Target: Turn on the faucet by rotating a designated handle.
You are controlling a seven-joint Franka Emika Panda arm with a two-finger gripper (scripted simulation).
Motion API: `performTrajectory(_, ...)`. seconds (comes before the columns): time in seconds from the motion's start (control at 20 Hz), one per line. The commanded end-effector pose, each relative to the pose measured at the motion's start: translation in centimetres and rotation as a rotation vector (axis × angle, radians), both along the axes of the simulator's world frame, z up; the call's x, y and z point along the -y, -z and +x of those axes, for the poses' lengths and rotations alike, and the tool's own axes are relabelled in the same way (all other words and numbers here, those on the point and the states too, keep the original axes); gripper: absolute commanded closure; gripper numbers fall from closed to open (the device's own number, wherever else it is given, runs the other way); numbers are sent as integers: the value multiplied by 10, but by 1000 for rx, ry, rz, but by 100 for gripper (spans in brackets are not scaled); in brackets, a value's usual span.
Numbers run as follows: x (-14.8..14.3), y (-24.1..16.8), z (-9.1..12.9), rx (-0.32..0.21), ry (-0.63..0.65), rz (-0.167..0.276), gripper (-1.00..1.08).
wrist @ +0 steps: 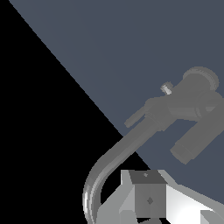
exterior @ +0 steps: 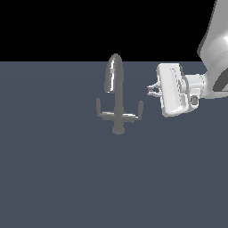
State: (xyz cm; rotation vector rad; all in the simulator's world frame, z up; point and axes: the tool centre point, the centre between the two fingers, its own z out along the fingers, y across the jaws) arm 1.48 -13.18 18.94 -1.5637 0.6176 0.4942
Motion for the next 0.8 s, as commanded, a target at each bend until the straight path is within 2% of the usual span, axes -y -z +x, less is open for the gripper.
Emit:
performTrajectory(0.0, -4, 15, 7, -18, 21, 60, 108)
performTrajectory(0.2, -11, 34, 14, -42, 48, 134, 108)
performTrajectory(0.4, -17, 48, 20, -60, 67, 188, 108)
performTrajectory(0.75, -22, 59, 25, -75, 82, 229, 108)
